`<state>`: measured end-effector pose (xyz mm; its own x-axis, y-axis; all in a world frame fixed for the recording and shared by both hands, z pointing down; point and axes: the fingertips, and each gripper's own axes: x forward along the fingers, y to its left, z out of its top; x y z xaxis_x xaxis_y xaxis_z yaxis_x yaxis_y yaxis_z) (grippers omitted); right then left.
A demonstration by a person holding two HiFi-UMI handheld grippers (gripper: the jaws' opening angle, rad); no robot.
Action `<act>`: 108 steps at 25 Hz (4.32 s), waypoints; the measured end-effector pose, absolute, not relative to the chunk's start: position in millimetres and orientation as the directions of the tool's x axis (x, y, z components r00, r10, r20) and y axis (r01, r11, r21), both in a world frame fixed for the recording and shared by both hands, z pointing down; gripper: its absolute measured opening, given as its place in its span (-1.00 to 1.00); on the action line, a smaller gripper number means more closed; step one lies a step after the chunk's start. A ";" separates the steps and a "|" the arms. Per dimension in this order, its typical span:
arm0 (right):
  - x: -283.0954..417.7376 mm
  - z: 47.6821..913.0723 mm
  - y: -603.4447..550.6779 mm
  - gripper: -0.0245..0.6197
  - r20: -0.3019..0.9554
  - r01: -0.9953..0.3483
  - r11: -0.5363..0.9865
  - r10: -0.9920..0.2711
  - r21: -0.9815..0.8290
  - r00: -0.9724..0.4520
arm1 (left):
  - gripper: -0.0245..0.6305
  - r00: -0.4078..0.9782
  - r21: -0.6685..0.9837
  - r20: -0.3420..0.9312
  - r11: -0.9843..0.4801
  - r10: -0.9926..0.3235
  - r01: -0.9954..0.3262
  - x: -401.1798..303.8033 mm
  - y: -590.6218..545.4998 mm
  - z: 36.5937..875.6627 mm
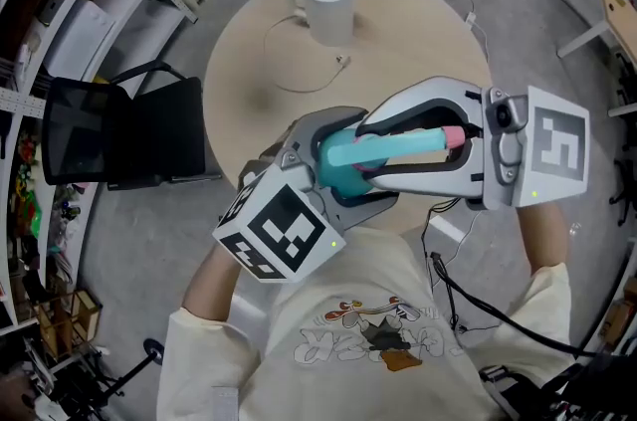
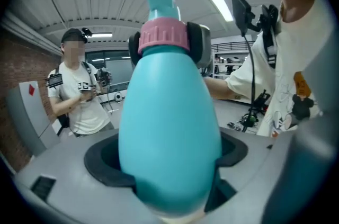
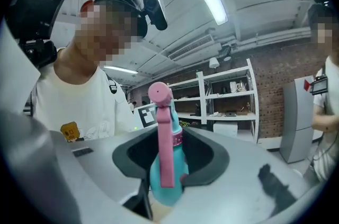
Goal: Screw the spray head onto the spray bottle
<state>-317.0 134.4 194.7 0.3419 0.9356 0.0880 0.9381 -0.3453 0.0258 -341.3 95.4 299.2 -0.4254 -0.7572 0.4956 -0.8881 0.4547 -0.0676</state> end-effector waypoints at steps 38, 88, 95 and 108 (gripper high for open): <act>-340.0 258.8 68.0 -0.51 -0.038 0.923 0.365 0.927 -0.122 -0.372 | 0.40 -0.282 -0.104 0.528 0.269 -0.801 -0.958 -347.8 21.6 364.8; 238.8 229.6 -118.6 -0.49 0.006 0.329 0.935 0.333 -0.132 -0.943 | 0.40 0.916 0.014 0.402 -1.000 -0.001 -0.007 303.0 -116.6 334.6; 254.2 236.2 -129.9 -0.51 0.027 0.228 0.969 0.232 -0.094 -0.972 | 0.40 0.904 -0.007 0.418 -0.995 -0.092 -0.098 316.8 -133.1 340.9; 248.8 250.7 -181.2 -0.51 -0.013 -0.105 0.990 -0.107 -0.095 -0.994 | 0.40 0.643 -0.135 0.424 -0.747 -0.638 -0.651 288.3 -210.3 353.2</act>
<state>248.8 -181.2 250.7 -0.9942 -0.1066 -0.0132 -0.1049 0.9900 -0.0946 288.3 -210.3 353.2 0.6433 -0.6377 0.4237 -0.6514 -0.7467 -0.1349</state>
